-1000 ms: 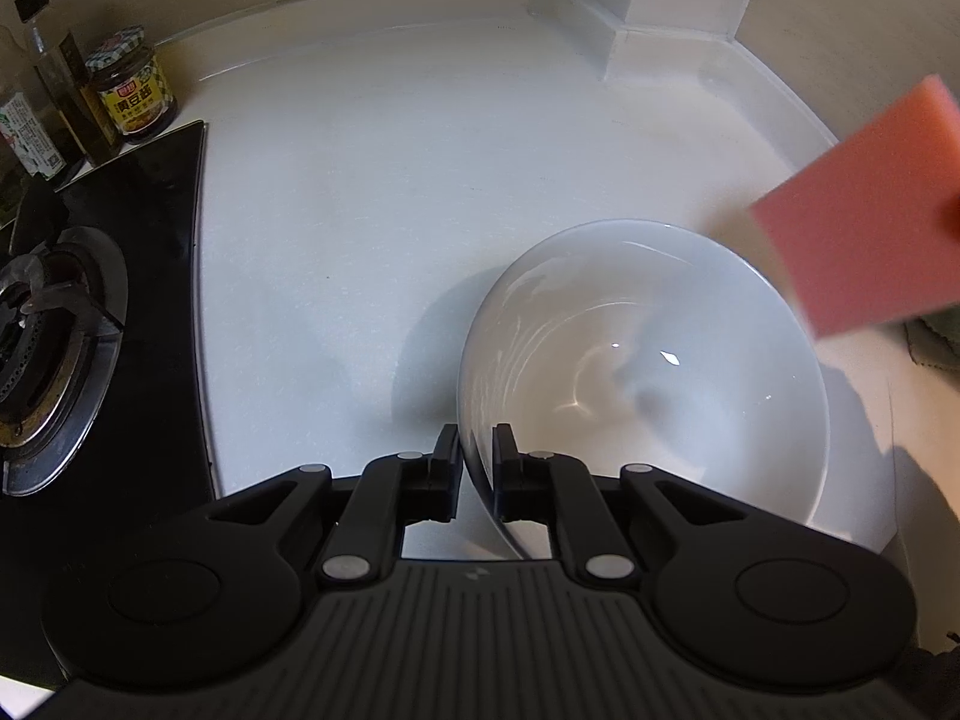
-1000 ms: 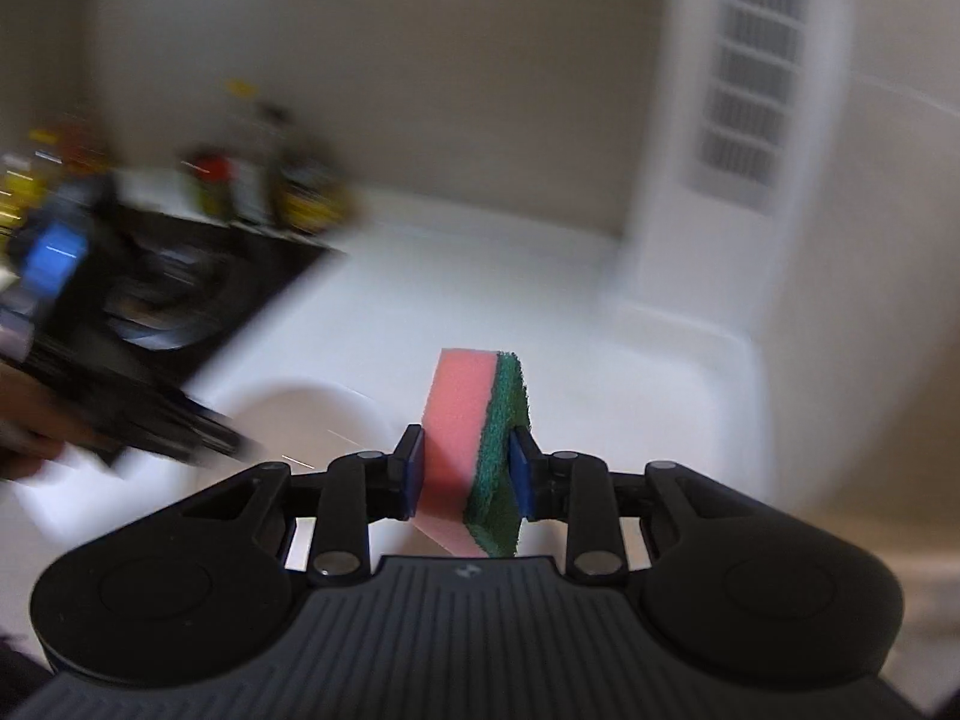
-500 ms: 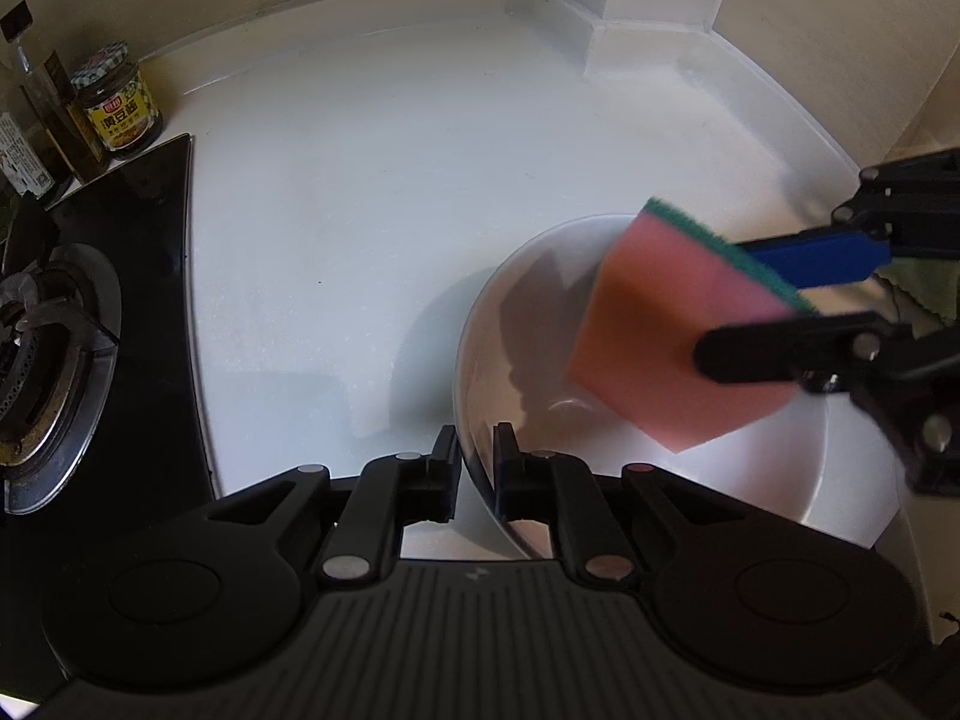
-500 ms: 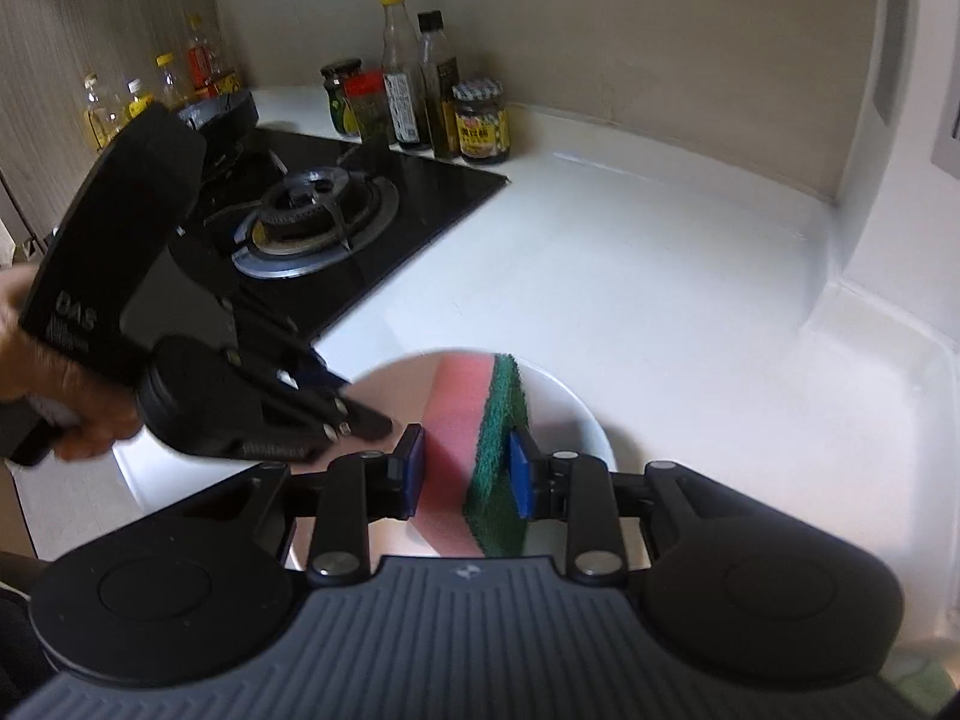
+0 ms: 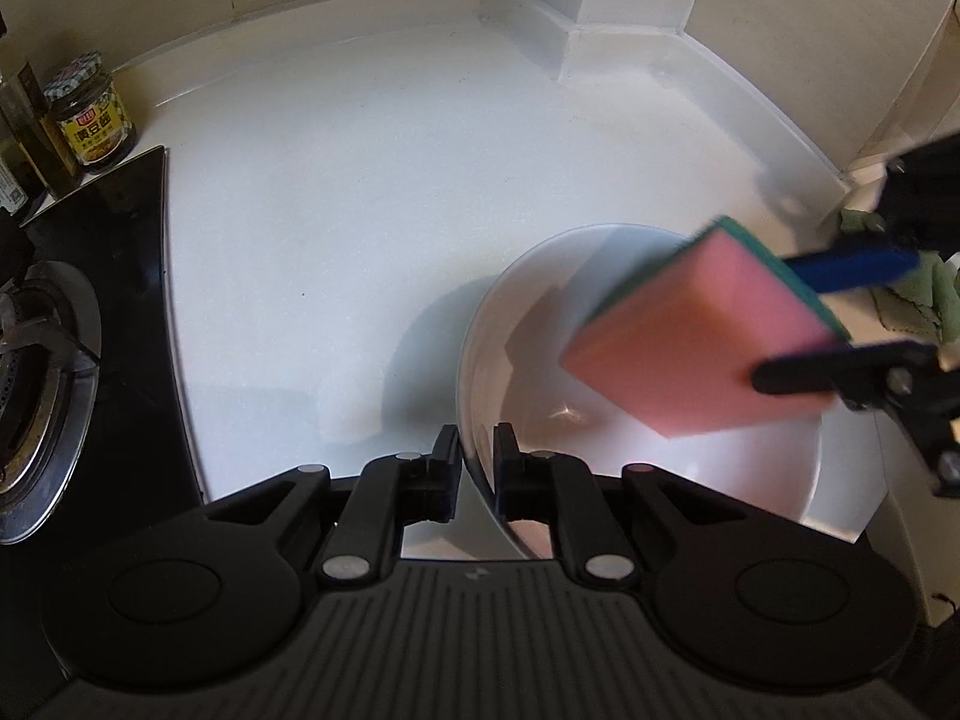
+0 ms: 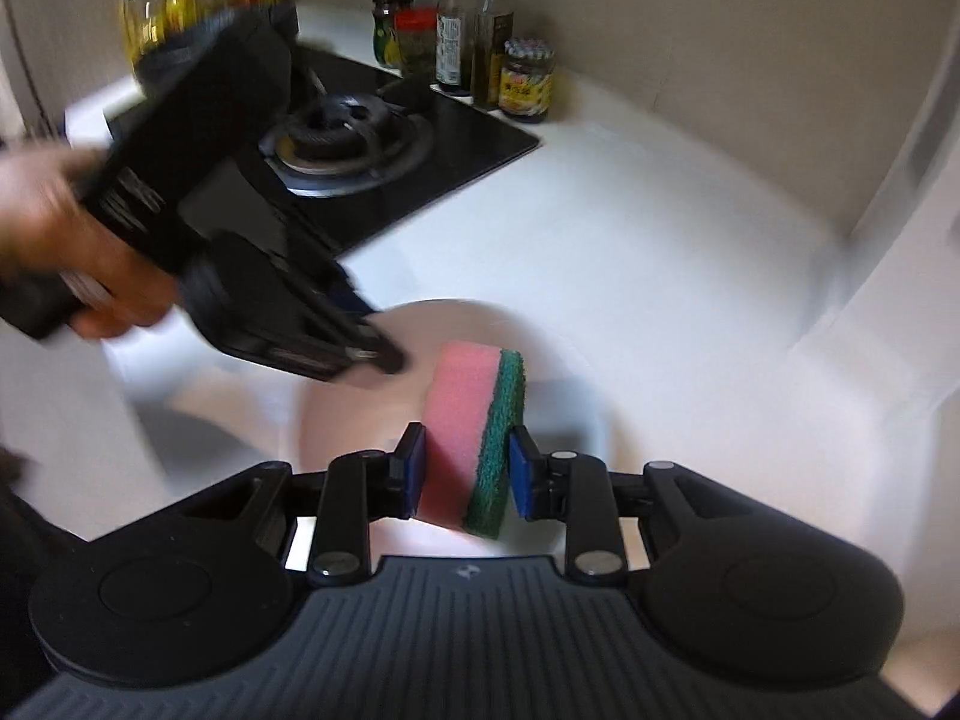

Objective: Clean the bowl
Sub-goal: 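Tilt the bowl up with the left gripper while the right gripper brings the sponge inside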

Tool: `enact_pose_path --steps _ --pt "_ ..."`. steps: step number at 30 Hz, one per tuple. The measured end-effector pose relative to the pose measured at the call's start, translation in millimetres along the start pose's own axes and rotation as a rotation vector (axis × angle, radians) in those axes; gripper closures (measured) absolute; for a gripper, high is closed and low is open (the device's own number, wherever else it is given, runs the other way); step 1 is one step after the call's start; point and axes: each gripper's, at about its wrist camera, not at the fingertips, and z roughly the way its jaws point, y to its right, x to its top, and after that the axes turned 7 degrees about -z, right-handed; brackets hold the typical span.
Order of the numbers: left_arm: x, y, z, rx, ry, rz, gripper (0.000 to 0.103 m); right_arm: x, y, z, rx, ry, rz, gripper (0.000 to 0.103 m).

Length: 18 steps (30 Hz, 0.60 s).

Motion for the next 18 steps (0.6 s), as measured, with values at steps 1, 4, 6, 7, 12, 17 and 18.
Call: enact_pose_path --steps 1,4,6,7,12,17,18 --pt "1 -2 0 -0.006 0.001 -0.008 0.093 2 -1 3 0.004 0.009 -0.024 0.079" --pt "1 -6 0 -0.020 0.008 -0.030 0.094 9 -11 7 0.086 0.018 -0.130 0.078" --pt "1 -7 1 -0.020 0.016 -0.036 0.096 9 -14 1 0.148 0.002 -0.201 0.078" --pt "2 -8 1 -0.018 0.018 -0.039 0.096 6 -14 -4 0.182 -0.006 -0.232 0.078" --pt "5 -6 2 0.011 0.018 -0.054 0.098 -8 -25 -27 0.303 -0.009 -0.471 0.078" --pt "5 -4 2 0.030 0.002 -0.034 0.097 -16 -51 -31 0.282 0.028 -0.622 0.077" --pt "5 -3 2 0.033 0.002 -0.033 0.097 -21 -58 -33 0.263 0.038 -0.659 0.077"
